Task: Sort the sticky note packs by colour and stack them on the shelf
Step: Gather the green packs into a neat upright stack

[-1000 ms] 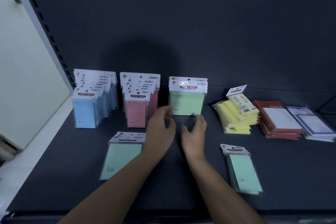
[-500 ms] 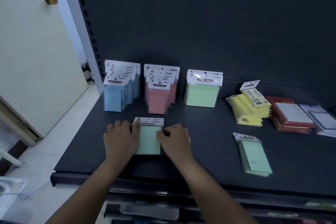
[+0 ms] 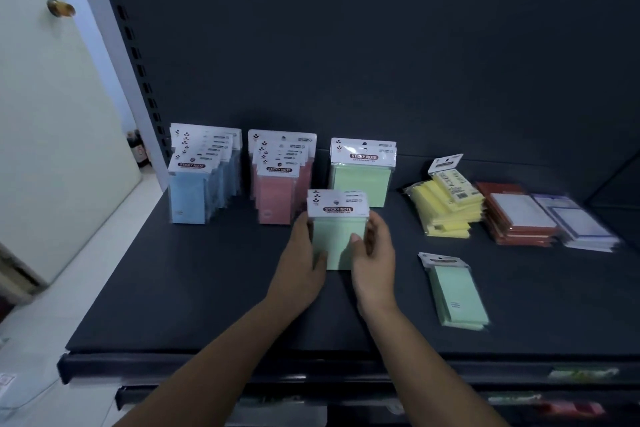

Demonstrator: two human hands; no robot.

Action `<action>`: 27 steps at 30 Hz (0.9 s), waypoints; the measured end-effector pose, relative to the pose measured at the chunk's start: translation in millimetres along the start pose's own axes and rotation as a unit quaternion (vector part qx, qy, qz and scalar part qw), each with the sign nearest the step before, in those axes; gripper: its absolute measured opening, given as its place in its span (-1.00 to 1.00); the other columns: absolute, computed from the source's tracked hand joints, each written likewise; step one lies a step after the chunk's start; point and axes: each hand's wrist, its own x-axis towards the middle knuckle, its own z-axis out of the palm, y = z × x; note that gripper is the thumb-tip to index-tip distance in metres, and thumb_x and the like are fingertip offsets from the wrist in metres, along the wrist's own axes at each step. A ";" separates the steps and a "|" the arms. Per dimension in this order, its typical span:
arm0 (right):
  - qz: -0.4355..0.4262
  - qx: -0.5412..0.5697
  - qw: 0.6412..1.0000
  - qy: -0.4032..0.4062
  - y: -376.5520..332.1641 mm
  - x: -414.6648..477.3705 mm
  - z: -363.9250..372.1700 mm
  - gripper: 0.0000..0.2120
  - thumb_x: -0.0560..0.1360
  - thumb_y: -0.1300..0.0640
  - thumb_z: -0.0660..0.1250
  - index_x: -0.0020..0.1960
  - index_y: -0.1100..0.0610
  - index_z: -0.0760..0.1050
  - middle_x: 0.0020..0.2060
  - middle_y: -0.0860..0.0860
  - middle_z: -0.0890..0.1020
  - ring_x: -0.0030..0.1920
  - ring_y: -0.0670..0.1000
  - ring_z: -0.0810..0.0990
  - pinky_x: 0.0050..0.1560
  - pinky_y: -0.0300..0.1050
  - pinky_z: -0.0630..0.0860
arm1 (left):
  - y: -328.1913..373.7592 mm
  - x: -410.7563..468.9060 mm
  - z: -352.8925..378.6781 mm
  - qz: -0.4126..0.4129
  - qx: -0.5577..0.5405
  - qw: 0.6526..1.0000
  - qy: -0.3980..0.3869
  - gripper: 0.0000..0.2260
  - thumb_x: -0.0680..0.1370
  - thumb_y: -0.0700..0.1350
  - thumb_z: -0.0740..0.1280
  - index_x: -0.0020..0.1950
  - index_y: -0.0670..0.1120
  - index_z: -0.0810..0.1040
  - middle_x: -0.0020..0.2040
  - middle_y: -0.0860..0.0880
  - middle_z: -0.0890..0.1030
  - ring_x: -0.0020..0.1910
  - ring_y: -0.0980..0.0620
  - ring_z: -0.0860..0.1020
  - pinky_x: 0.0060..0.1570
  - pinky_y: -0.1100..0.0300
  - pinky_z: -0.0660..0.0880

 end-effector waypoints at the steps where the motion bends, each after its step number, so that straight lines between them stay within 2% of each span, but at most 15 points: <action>1: -0.008 0.002 1.000 0.003 1.2 3.6 -4.9 -0.57 0.54 0.40 0.17 0.36 0.11 0.32 0.23 0.01 0.53 0.25 -0.10 0.48 0.23 -0.30 0.42 | 0.7 5.4 6.2 0.017 0.013 1.000 -0.002 -0.44 0.50 -0.36 0.23 0.46 -0.14 0.14 0.34 -0.01 0.39 0.29 0.06 0.40 0.21 0.38 0.32; 2: -0.016 0.003 1.000 0.006 2.1 7.8 -9.2 -0.54 0.54 0.41 0.16 0.37 0.09 0.31 0.25 0.00 0.51 0.28 -0.11 0.46 0.25 -0.32 0.40 | 1.2 10.5 12.0 0.028 0.025 0.999 -0.005 -0.43 0.52 -0.34 0.23 0.48 -0.16 0.10 0.40 -0.04 0.34 0.35 0.04 0.35 0.30 0.29 0.28; 4: -0.032 0.006 0.999 0.015 3.8 16.3 -16.3 -0.50 0.52 0.44 0.14 0.39 0.10 0.28 0.29 0.01 0.49 0.32 -0.10 0.43 0.32 -0.25 0.37 | 0.9 19.9 22.3 0.040 0.042 0.998 -0.008 -0.41 0.54 -0.31 0.23 0.51 -0.16 0.05 0.47 -0.06 0.26 0.41 0.02 0.29 0.39 0.15 0.23; 6: -0.043 0.006 0.999 0.026 3.4 24.5 -20.9 -0.48 0.51 0.47 0.13 0.41 0.12 0.26 0.29 0.01 0.48 0.35 -0.07 0.41 0.37 -0.15 0.33 | 0.6 30.4 30.7 0.054 0.051 0.997 -0.008 -0.40 0.54 -0.29 0.24 0.51 -0.15 0.05 0.48 -0.06 0.24 0.43 0.01 0.26 0.40 0.14 0.22; 12: -0.048 -0.018 0.997 0.061 5.3 47.8 -26.5 -0.45 0.52 0.44 0.13 0.44 0.06 0.21 0.36 0.00 0.42 0.39 -0.07 0.35 0.42 0.03 0.31 | 0.4 60.2 48.7 0.070 0.051 0.996 -0.006 -0.32 0.51 -0.29 0.27 0.53 -0.05 0.01 0.48 0.01 0.25 0.41 0.09 0.26 0.28 0.37 0.19; 16: -0.068 -0.030 0.995 0.066 6.1 65.7 -21.7 -0.43 0.52 0.45 0.13 0.41 -0.03 0.24 0.34 -0.03 0.43 0.38 -0.08 0.36 0.42 0.01 0.30 | 0.0 75.2 55.1 0.058 0.039 0.997 0.041 -0.30 0.49 -0.30 0.30 0.53 -0.02 0.03 0.39 0.21 0.23 0.37 0.27 0.20 0.14 0.66 0.08; 18: -0.076 -0.046 0.994 0.065 8.3 75.7 -16.4 -0.44 0.51 0.45 0.13 0.42 0.04 0.25 0.35 0.00 0.42 0.39 -0.06 0.35 0.43 -0.02 0.28 | -0.5 82.2 55.2 0.061 0.046 0.995 0.057 -0.28 0.48 -0.31 0.30 0.54 -0.02 0.02 0.39 0.21 0.22 0.37 0.31 0.15 0.13 0.71 0.03; 22: -0.085 -0.091 0.990 0.071 13.8 84.9 -12.6 -0.45 0.51 0.43 0.16 0.45 0.10 0.23 0.29 -0.08 0.40 0.39 -0.04 0.32 0.42 -0.15 0.24 | -2.0 92.1 57.6 0.061 0.093 0.991 0.071 -0.30 0.48 -0.29 0.31 0.54 -0.05 0.05 0.41 0.02 0.27 0.39 0.15 0.20 0.26 0.49 0.05; 25: -0.103 -0.139 0.982 0.073 16.1 88.5 -10.8 -0.46 0.50 0.41 0.19 0.44 0.14 0.22 0.33 0.01 0.35 0.39 -0.02 0.29 0.43 -0.08 0.23 | -2.7 95.4 61.3 0.045 0.089 0.992 0.075 -0.31 0.48 -0.26 0.33 0.52 -0.06 0.06 0.40 0.00 0.25 0.39 0.12 0.20 0.31 0.38 0.09; 27: -0.104 -0.160 0.978 0.083 17.4 91.3 -9.4 -0.48 0.49 0.39 0.21 0.42 0.17 0.24 0.32 0.07 0.35 0.37 0.02 0.31 0.42 -0.03 0.25 | -5.1 96.7 61.8 0.019 0.078 0.993 0.089 -0.40 0.49 -0.22 0.35 0.46 -0.11 0.18 0.36 -0.04 0.30 0.36 0.05 0.28 0.32 0.27 0.23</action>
